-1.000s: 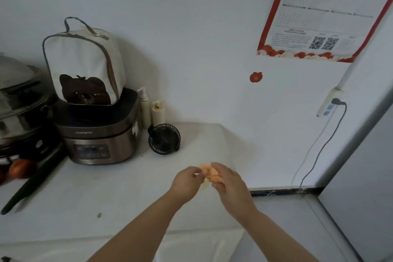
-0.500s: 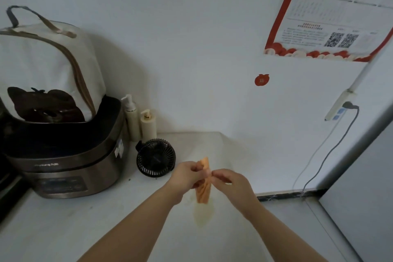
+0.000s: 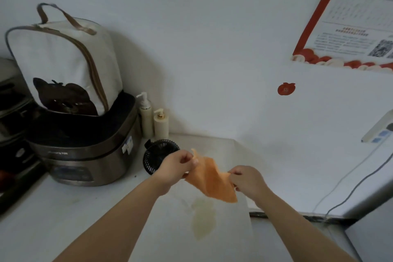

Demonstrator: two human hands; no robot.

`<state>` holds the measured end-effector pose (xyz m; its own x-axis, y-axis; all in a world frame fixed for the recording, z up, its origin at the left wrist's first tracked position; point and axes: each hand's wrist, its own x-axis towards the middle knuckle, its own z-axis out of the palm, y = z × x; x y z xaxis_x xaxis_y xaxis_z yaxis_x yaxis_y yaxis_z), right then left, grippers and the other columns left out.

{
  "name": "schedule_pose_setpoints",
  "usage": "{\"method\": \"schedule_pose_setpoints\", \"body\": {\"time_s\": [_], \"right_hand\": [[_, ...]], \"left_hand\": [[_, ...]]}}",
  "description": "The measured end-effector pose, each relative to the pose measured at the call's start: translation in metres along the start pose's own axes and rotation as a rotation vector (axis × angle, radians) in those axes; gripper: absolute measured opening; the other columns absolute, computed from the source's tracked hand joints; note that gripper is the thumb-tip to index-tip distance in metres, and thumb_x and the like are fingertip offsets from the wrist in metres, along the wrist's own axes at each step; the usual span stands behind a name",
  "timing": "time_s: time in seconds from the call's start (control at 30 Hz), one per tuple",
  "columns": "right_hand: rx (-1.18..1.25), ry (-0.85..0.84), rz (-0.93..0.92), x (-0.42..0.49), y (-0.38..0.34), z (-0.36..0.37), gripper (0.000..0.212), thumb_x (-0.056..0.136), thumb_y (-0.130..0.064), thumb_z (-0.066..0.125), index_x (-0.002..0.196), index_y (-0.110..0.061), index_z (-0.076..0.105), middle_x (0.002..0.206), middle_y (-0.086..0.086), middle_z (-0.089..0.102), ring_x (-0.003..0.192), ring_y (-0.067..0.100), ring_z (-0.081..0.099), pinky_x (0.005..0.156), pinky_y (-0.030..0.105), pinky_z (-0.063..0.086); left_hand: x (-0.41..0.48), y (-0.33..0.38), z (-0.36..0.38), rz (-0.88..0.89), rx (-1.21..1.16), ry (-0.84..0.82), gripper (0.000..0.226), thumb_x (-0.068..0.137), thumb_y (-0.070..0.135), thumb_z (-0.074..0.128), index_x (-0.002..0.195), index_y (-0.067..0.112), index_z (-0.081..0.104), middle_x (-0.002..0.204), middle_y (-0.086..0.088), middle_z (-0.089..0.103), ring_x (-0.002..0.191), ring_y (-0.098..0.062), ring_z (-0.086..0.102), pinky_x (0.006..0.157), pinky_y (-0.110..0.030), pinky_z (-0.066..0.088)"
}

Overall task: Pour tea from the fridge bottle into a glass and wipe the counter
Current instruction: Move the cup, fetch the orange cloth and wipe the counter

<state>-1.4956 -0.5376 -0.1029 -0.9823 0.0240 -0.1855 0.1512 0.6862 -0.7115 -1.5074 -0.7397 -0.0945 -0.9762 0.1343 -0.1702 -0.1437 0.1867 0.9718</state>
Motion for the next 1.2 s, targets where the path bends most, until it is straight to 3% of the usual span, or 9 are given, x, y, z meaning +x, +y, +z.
{"method": "schedule_pose_setpoints", "body": {"time_s": [0.07, 0.17, 0.27, 0.37, 0.57, 0.7, 0.93, 1.07, 1.2], "right_hand": [[-0.057, -0.033, -0.034, 0.003, -0.004, -0.002, 0.02, 0.08, -0.008, 0.057, 0.095, -0.012, 0.069, 0.09, 0.001, 0.067, 0.091, 0.018, 0.062, 0.081, 0.026, 0.046], [0.194, -0.012, -0.179, 0.006, -0.025, -0.008, 0.035, 0.086, -0.007, 0.058, 0.119, -0.019, 0.059, 0.102, 0.0, 0.063, 0.096, 0.015, 0.06, 0.074, 0.008, 0.043], [0.257, -0.106, -0.297, 0.011, -0.047, -0.012, 0.042, 0.09, -0.007, 0.054, 0.129, -0.022, 0.051, 0.111, -0.005, 0.06, 0.104, 0.01, 0.057, 0.081, 0.008, 0.044], [0.22, -0.158, -0.33, 0.016, -0.058, -0.014, 0.034, 0.089, -0.008, 0.056, 0.121, -0.019, 0.057, 0.108, 0.003, 0.064, 0.104, 0.015, 0.059, 0.088, 0.02, 0.044], [0.078, 0.023, -0.396, 0.021, -0.064, -0.016, 0.009, 0.081, -0.013, 0.066, 0.084, -0.021, 0.065, 0.08, -0.007, 0.061, 0.078, 0.007, 0.055, 0.063, 0.004, 0.04], [0.056, 0.103, -0.447, 0.019, -0.067, -0.016, 0.02, 0.08, -0.009, 0.065, 0.071, -0.026, 0.057, 0.074, -0.01, 0.058, 0.074, 0.006, 0.053, 0.066, 0.011, 0.04], [0.065, 0.122, -0.422, 0.022, -0.065, -0.022, 0.027, 0.084, -0.012, 0.06, 0.069, -0.031, 0.049, 0.069, -0.012, 0.055, 0.068, 0.004, 0.052, 0.062, 0.011, 0.038], [0.032, 0.158, -0.426, 0.025, -0.064, -0.032, 0.018, 0.085, -0.008, 0.058, 0.076, -0.021, 0.052, 0.068, -0.01, 0.052, 0.065, 0.003, 0.048, 0.058, 0.005, 0.037], [-0.016, 0.155, -0.365, 0.032, -0.05, -0.04, 0.01, 0.088, -0.008, 0.055, 0.084, -0.016, 0.06, 0.073, -0.011, 0.053, 0.071, 0.003, 0.049, 0.06, 0.006, 0.036]], "left_hand": [[0.002, 0.003, -0.002, 0.046, 0.082, -0.002, 0.026, 0.09, 0.011, 0.058, 0.067, 0.019, 0.051, 0.066, 0.003, 0.05, 0.064, -0.011, 0.046, 0.062, -0.024, 0.041], [0.006, 0.014, 0.001, 0.114, 0.192, -0.038, 0.025, 0.09, 0.01, 0.058, 0.068, 0.021, 0.052, 0.068, 0.004, 0.052, 0.065, -0.009, 0.046, 0.061, -0.021, 0.038], [0.008, 0.029, 0.006, 0.17, 0.303, -0.061, 0.026, 0.089, 0.01, 0.058, 0.068, 0.024, 0.052, 0.066, 0.007, 0.052, 0.062, -0.005, 0.046, 0.056, -0.014, 0.038], [0.01, 0.04, 0.006, 0.2, 0.358, -0.063, 0.026, 0.088, 0.011, 0.059, 0.067, 0.024, 0.051, 0.066, 0.007, 0.053, 0.061, -0.003, 0.046, 0.049, -0.005, 0.034], [0.012, 0.041, 0.0, 0.218, 0.438, 0.002, 0.013, 0.085, 0.018, 0.063, 0.076, 0.024, 0.055, 0.064, 0.009, 0.052, 0.06, -0.003, 0.045, 0.049, -0.008, 0.033], [0.012, 0.04, -0.003, 0.112, 0.206, -0.14, 0.018, 0.09, 0.01, 0.057, 0.101, 0.024, 0.062, 0.069, 0.003, 0.059, 0.06, -0.008, 0.05, 0.057, -0.02, 0.039], [0.015, 0.045, -0.008, 0.071, 0.3, -0.24, 0.018, 0.094, 0.009, 0.051, 0.088, 0.0, 0.066, 0.048, 0.015, 0.05, 0.044, 0.004, 0.046, 0.048, -0.008, 0.038], [0.016, 0.045, -0.016, 0.082, 0.635, -0.25, 0.028, 0.081, 0.024, 0.07, 0.105, 0.009, 0.068, 0.079, 0.006, 0.063, 0.072, -0.006, 0.058, 0.064, -0.013, 0.045], [0.021, 0.031, -0.027, 0.127, 1.052, -0.136, 0.02, 0.08, 0.027, 0.07, 0.092, 0.012, 0.063, 0.087, -0.003, 0.057, 0.083, -0.014, 0.05, 0.071, -0.023, 0.038]]}}
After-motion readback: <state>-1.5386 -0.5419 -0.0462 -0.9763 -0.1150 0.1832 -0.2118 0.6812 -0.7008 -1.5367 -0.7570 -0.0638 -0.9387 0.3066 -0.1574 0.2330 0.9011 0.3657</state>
